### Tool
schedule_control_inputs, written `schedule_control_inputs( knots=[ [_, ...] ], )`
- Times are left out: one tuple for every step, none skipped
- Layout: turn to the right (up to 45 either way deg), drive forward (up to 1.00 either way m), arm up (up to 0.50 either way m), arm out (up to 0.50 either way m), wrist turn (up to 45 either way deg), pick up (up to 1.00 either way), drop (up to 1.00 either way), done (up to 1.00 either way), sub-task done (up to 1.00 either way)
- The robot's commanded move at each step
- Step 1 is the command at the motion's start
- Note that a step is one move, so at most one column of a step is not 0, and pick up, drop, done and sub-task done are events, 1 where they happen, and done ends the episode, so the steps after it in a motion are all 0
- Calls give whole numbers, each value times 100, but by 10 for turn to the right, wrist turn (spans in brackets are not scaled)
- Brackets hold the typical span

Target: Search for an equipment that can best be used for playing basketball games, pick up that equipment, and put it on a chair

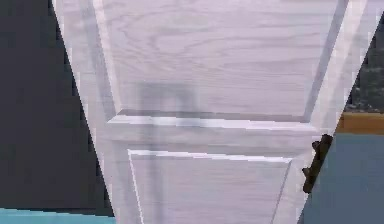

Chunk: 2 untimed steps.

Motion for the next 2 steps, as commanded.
schedule_control_inputs(
  knots=[
    [-210,0,0,0,0,0,0,0,0],
    [-30,0,0,0,0,0,0,0,0]
  ],
)
